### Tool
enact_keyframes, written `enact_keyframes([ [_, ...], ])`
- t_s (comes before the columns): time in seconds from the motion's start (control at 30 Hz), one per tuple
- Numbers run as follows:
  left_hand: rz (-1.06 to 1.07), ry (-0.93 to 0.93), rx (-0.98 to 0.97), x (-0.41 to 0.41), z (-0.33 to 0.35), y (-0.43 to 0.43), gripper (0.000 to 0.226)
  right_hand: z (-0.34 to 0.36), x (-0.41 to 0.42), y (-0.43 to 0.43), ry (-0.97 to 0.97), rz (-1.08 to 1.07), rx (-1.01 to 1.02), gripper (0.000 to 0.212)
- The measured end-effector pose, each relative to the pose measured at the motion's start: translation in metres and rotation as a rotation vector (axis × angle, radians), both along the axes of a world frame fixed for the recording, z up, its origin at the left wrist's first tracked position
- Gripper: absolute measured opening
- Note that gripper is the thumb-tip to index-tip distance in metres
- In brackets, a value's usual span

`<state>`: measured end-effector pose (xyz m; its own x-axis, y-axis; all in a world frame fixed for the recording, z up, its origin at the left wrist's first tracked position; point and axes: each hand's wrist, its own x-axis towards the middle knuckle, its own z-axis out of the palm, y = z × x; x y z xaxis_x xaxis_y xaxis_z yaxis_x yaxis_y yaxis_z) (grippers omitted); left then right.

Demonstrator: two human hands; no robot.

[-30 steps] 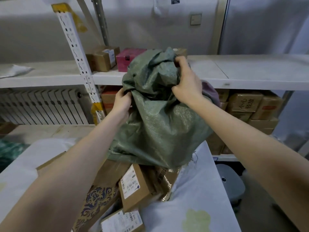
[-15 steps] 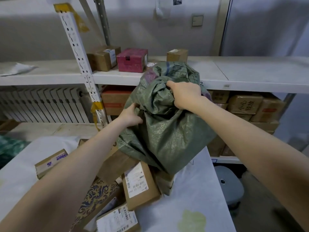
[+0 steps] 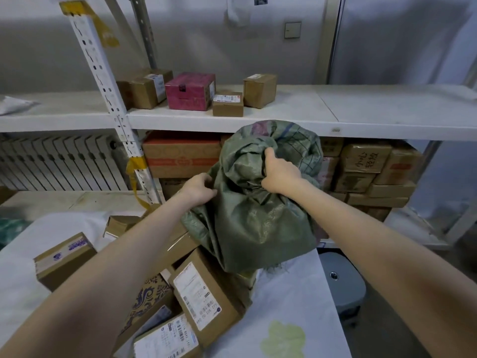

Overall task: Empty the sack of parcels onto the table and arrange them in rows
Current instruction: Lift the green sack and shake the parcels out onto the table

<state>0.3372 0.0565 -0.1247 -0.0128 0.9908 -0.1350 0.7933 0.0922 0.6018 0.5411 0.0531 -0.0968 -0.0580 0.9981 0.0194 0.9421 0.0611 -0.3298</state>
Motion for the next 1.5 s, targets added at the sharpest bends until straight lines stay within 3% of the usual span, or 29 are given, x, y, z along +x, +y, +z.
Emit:
enact_keyframes([
  [0.1,-0.070,-0.053,-0.050,0.003,0.008,0.000,0.071,0.007,0.002,0.003,0.185,0.008,0.049,0.057],
  [0.2,-0.158,-0.262,-0.132,-0.001,0.022,-0.003,0.112,0.017,-0.004,0.007,0.406,0.084,0.060,0.062],
  [0.3,-0.079,-0.406,-0.012,-0.004,0.035,0.004,0.160,0.027,-0.015,0.009,0.686,0.169,0.086,0.064],
  [0.37,-0.011,-0.411,0.123,-0.001,0.040,0.006,0.178,0.035,-0.026,0.009,0.846,0.201,0.058,0.066],
  [0.43,0.079,-0.497,0.278,0.004,0.044,0.002,0.163,0.042,-0.036,0.010,0.976,0.229,0.033,0.062],
  [0.53,0.198,-0.569,0.482,0.004,0.056,-0.004,0.115,0.046,-0.045,0.014,1.098,0.254,0.021,0.061],
  [0.63,0.312,-0.537,0.566,-0.003,0.068,-0.007,0.073,0.046,-0.046,0.021,0.975,0.319,0.073,0.073],
  [0.73,0.373,-0.481,0.565,-0.018,0.073,-0.004,0.067,0.043,-0.036,0.022,0.740,0.329,0.314,0.094],
  [0.83,0.387,-0.477,0.581,-0.032,0.077,-0.003,0.069,0.028,-0.018,0.025,0.719,0.088,0.449,0.105],
  [0.9,0.396,-0.454,0.615,-0.040,0.081,-0.004,0.067,0.013,-0.009,0.031,0.597,-0.083,0.368,0.118],
  [0.97,0.407,-0.427,0.646,-0.045,0.088,-0.004,0.063,0.001,-0.004,0.037,0.558,-0.183,0.155,0.129],
  [1.07,0.414,-0.420,0.698,-0.048,0.098,-0.005,0.067,-0.008,-0.006,0.044,0.573,-0.139,-0.140,0.138],
  [1.13,0.424,-0.424,0.724,-0.049,0.104,-0.005,0.068,-0.002,-0.012,0.046,0.611,-0.045,-0.206,0.122],
  [1.2,0.447,-0.427,0.774,-0.053,0.114,-0.006,0.061,0.009,-0.020,0.046,0.632,0.022,-0.201,0.078],
  [1.27,0.468,-0.421,0.837,-0.062,0.127,-0.007,0.056,0.019,-0.029,0.046,0.629,0.072,-0.162,0.053],
  [1.37,0.504,-0.424,0.926,-0.082,0.144,-0.007,0.054,0.030,-0.053,0.048,0.588,0.115,-0.083,0.035],
  [1.5,0.503,-0.406,0.992,-0.102,0.152,-0.010,0.051,0.047,-0.091,0.055,0.428,0.167,0.028,0.030],
])
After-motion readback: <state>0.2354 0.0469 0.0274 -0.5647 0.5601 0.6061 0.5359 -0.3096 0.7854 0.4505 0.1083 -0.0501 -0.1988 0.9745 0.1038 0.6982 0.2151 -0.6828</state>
